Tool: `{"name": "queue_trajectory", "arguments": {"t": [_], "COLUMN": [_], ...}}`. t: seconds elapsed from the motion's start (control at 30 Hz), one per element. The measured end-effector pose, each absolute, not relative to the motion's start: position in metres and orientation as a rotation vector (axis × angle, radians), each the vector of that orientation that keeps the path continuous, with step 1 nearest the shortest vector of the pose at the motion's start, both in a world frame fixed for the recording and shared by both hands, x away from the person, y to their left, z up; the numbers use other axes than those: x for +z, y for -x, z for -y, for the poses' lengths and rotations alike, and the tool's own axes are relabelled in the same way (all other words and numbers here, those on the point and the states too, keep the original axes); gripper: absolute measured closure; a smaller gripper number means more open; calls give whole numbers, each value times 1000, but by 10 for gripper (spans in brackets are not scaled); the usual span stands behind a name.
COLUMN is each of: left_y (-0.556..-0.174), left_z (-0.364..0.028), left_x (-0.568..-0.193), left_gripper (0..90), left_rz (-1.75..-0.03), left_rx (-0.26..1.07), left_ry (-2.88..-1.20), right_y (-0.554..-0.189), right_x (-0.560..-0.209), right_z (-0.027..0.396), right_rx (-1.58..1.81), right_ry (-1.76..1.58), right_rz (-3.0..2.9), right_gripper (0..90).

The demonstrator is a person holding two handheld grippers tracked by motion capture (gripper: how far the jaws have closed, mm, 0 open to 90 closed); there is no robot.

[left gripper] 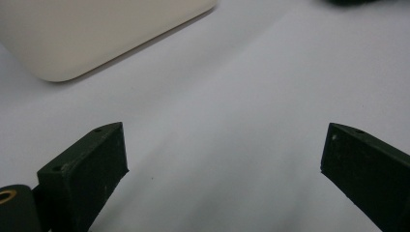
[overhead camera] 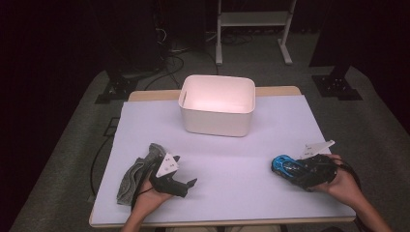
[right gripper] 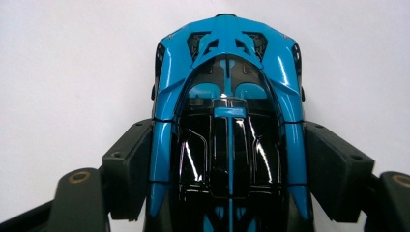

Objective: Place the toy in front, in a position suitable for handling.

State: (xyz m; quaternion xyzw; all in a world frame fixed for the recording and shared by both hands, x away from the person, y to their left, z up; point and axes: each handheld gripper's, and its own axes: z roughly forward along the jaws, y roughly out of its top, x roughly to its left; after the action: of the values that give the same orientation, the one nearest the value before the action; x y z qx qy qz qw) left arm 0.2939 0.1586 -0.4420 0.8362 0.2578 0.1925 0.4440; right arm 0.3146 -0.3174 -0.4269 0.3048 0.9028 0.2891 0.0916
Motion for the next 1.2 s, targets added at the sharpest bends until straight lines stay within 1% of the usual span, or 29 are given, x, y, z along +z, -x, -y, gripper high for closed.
{"name": "queue_trajectory", "arguments": {"t": [0.1,0.5,0.53,0.67,0.7,0.83,0.87,0.97,1.0,1.2], "left_y": [-294,-293,-294,-294,-294,-294,-294,-294,-294,-295], "left_z": [-159,-162,-162,-163,-164,-164,-165,-166,-167,-169], "left_x": [-442,-441,-441,-441,-441,-441,-440,-440,-440,-440], "left_gripper": [17,17,17,18,17,17,18,18,18,17], "left_rz": [-642,-646,-645,-649,-647,-647,-651,-654,-654,-664], "left_rx": [477,480,482,482,480,480,477,479,479,478], "left_ry": [-2070,-2064,-2063,-2061,-2067,-2068,-2059,-2055,-2057,-2051], "right_y": [-314,-314,-316,-318,-319,-321,-323,-325,-326,-328], "right_x": [-423,-400,-398,-396,-395,-396,-398,-400,-402,-404], "right_z": [313,265,256,243,232,218,208,200,191,176], "right_rx": [878,992,1017,1039,1047,1048,1048,1048,1041,1057], "right_ry": [-886,-702,-676,-633,-597,-552,-518,-497,-465,-430], "right_rz": [-2691,-2775,-2791,-2816,-2835,-2857,-2876,-2890,-2907,-2930], "right_gripper": [250,250,250,250,250,251,250,251,250,250]}}
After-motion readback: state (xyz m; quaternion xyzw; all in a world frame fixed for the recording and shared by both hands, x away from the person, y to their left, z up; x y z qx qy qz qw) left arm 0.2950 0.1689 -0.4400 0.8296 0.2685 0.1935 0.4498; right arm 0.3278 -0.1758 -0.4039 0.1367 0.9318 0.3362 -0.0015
